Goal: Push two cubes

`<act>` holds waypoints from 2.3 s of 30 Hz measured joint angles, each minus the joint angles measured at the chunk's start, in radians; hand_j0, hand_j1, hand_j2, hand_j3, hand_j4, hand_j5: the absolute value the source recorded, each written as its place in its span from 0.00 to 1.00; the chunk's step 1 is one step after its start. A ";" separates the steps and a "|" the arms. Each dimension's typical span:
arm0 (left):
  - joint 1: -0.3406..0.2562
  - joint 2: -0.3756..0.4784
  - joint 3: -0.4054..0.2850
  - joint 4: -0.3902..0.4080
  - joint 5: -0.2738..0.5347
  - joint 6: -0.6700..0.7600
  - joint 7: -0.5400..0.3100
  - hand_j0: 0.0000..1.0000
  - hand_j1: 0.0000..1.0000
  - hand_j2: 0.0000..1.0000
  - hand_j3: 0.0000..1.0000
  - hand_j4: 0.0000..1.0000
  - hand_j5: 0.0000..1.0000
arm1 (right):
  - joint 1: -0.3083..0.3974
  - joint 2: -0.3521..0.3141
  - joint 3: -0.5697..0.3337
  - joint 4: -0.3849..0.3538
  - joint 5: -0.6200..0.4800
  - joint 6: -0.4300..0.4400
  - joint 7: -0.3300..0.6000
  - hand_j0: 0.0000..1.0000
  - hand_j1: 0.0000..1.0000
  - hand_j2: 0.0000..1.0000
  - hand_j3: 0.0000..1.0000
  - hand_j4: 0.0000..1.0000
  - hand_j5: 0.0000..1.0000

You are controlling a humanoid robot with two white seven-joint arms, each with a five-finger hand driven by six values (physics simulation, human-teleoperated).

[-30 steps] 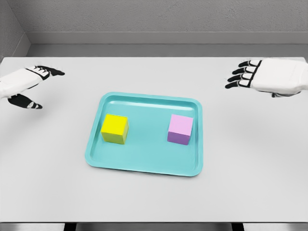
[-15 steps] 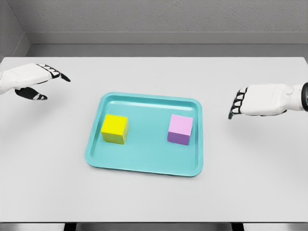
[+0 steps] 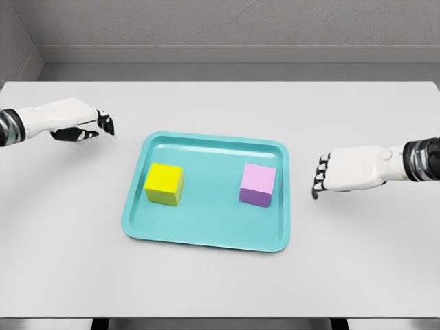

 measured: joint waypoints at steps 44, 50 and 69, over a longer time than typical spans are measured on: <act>0.241 0.059 0.074 -0.355 0.041 0.000 0.001 0.47 0.47 0.47 0.47 0.47 0.47 | -0.011 0.189 0.008 0.100 0.019 0.000 0.000 0.72 0.72 0.72 0.72 0.72 0.72; 0.258 0.055 0.074 -0.371 0.040 0.000 0.001 0.47 0.47 0.47 0.47 0.47 0.47 | -0.012 0.207 0.008 0.099 0.019 0.001 0.000 0.72 0.72 0.72 0.72 0.72 0.72; 0.296 0.056 0.075 -0.430 0.040 0.000 0.001 0.47 0.47 0.47 0.47 0.47 0.47 | -0.025 0.274 0.006 0.138 0.026 0.007 0.002 0.72 0.72 0.72 0.72 0.72 0.72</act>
